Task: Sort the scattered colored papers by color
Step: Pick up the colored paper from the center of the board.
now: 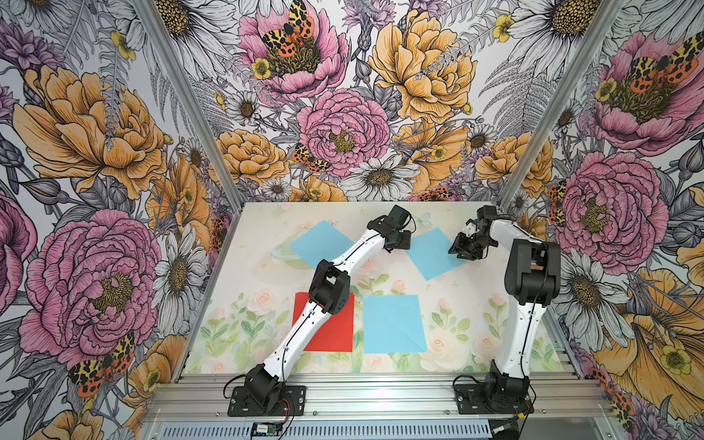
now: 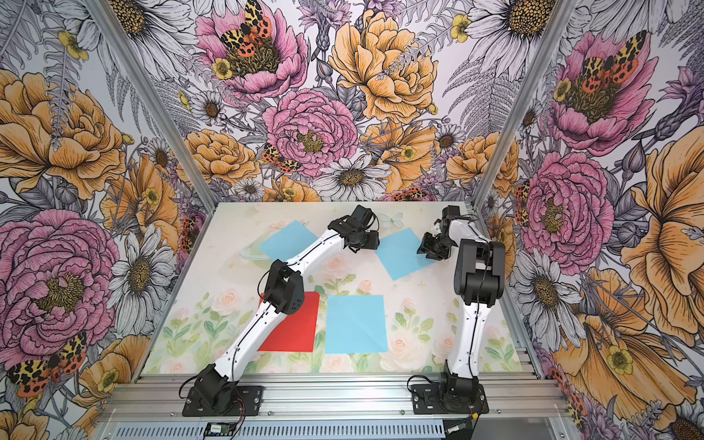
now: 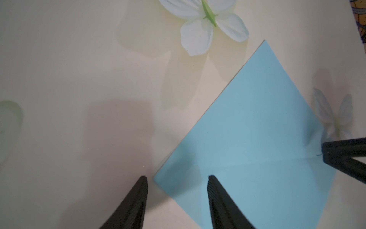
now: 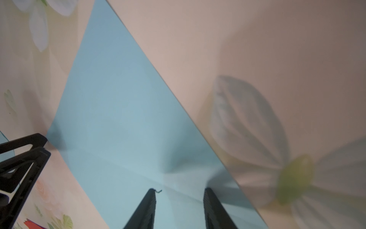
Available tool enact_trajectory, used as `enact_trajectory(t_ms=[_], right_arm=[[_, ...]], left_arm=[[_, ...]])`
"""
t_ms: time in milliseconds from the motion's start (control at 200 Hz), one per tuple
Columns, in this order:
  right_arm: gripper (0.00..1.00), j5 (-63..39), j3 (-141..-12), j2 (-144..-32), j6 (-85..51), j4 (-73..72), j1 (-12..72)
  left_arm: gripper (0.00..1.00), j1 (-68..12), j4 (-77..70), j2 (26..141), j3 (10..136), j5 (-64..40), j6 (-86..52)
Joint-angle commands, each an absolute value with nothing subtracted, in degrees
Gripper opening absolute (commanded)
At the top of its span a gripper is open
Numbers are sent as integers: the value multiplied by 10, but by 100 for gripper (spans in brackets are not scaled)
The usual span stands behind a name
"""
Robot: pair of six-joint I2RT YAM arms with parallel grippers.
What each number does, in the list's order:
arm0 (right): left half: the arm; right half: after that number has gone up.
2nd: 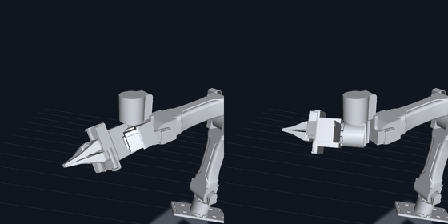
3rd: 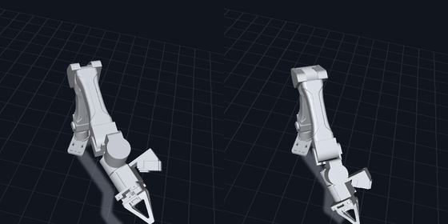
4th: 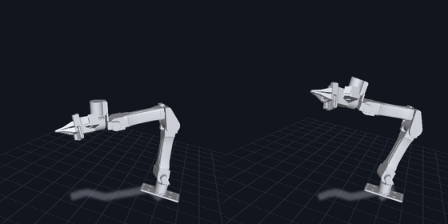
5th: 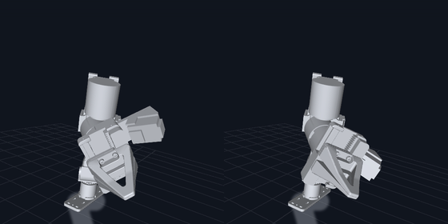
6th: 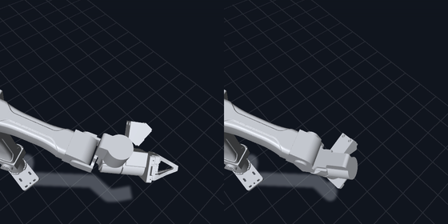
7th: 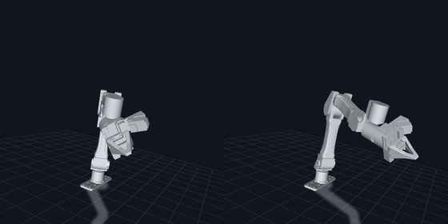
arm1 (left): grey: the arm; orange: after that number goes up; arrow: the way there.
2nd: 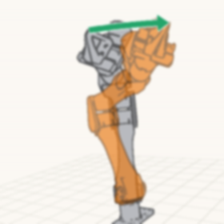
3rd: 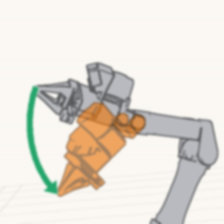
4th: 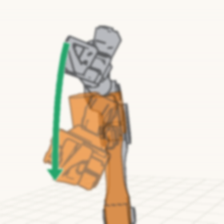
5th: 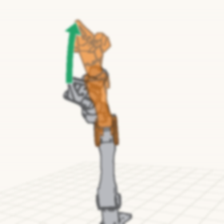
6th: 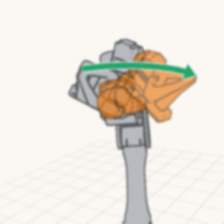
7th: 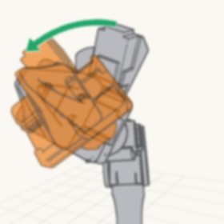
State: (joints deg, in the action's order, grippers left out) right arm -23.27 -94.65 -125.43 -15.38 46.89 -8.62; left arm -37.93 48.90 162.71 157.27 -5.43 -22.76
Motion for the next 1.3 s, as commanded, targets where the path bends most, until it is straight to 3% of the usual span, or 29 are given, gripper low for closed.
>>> enact_trajectory(t_ms=[0, 771, 1296], right_arm=[[43, -233, -933, -1255, -156, 483, -90], [43, -242, -935, -1261, -157, 483, -93], [43, -241, -936, -1263, -158, 483, -94]], left_arm=[[52, -377, 525, 1668, 1579, -92, -246], [51, -372, 521, 1687, 1607, -169, -295], [50, -358, 385, 1707, 1604, -304, -571]])
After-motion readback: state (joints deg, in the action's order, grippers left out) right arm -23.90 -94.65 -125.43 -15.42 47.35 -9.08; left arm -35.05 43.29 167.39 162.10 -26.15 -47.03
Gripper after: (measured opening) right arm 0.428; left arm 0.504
